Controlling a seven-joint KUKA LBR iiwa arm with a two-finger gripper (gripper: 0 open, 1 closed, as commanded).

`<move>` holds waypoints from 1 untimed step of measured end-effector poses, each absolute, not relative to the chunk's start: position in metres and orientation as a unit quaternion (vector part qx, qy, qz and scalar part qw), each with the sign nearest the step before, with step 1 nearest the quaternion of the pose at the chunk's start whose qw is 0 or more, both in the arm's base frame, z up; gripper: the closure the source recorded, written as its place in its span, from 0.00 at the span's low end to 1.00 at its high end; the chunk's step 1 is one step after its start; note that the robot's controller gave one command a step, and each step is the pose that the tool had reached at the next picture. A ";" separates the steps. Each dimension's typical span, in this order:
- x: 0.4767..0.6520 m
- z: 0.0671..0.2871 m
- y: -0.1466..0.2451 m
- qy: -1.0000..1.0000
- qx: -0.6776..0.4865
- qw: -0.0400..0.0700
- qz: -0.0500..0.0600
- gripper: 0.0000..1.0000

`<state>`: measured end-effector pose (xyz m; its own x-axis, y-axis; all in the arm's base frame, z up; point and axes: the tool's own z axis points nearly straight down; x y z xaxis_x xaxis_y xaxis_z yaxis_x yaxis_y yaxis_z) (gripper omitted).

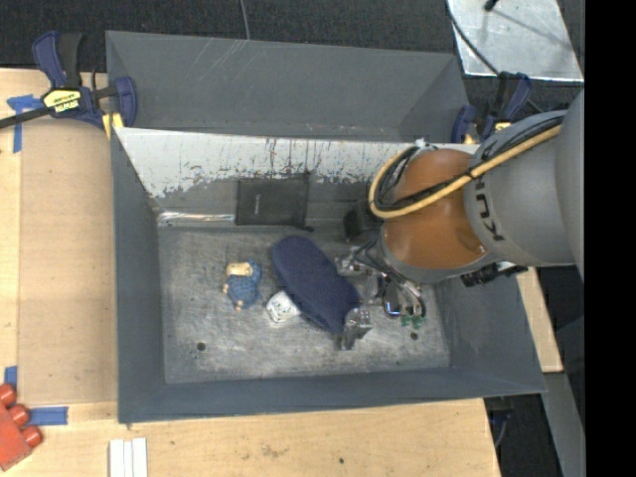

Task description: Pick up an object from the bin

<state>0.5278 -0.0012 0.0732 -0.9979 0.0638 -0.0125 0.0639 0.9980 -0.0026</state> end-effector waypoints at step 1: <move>0.531 0.076 -0.002 0.999 0.032 0.012 -0.002 1.00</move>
Offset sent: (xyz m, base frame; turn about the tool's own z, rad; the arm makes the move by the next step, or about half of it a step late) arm 0.0000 0.0000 0.0000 0.0000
